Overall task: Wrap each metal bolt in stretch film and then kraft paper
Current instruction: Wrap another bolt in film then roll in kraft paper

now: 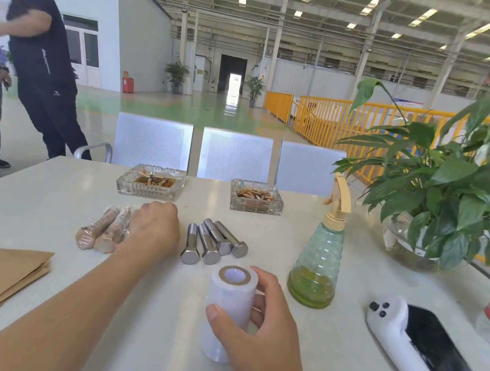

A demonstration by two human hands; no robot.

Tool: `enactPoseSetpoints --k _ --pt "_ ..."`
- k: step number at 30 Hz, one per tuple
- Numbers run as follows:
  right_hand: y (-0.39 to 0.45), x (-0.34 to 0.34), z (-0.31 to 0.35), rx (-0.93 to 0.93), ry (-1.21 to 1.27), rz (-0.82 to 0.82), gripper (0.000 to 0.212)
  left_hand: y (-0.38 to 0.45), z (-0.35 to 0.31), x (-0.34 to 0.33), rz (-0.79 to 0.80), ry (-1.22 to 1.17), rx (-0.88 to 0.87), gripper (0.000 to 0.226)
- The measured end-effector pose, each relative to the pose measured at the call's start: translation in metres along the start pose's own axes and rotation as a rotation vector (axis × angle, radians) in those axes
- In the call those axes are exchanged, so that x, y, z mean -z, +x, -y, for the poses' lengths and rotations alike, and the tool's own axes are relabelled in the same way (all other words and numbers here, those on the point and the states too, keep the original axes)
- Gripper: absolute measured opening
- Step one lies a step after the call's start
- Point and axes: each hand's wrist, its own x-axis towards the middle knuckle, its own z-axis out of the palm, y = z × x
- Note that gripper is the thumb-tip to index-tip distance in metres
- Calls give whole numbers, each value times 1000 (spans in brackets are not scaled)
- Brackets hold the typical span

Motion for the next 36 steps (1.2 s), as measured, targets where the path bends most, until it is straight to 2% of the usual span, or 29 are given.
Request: enactPoseSetpoints --k 2,3,6,7,8,10,11,12,14,22,27,32,36 --pt "0 0 -1 15 -7 13 56 0 5 1 -24 43 -14 28" --pt "0 0 -2 15 -9 21 57 -1 7 4 -45 -8 -14 28" --pt "2 1 -4 -10 15 32 62 -19 8 21 -138 -452 -103 23" --pt "3 1 -5 -32 35 26 64 -32 5 28 -78 -648 -175 23" --pt "4 1 -5 -60 64 18 64 -48 2 35 70 -854 -258 24" --pt "6 2 -7 -110 140 1 56 -81 -4 47 480 -1177 -394 26" --pt "6 2 -7 -135 181 -1 50 -93 -4 49 608 -1233 -444 27" --pt "7 3 -6 -161 224 6 46 -101 -4 49 646 -1243 -491 29" --pt "10 4 -3 -210 302 27 44 -112 -3 45 618 -1271 -534 29" --pt "28 17 4 -353 452 236 38 -114 10 24 657 -1567 -374 41" --pt "39 22 -7 -326 521 359 38 -112 12 14 675 -1669 -344 40" --pt "36 23 -13 -291 573 297 37 -115 6 14 603 -1696 -165 35" --pt "32 17 -13 -230 441 192 35 -116 9 16 618 -1584 -105 23"
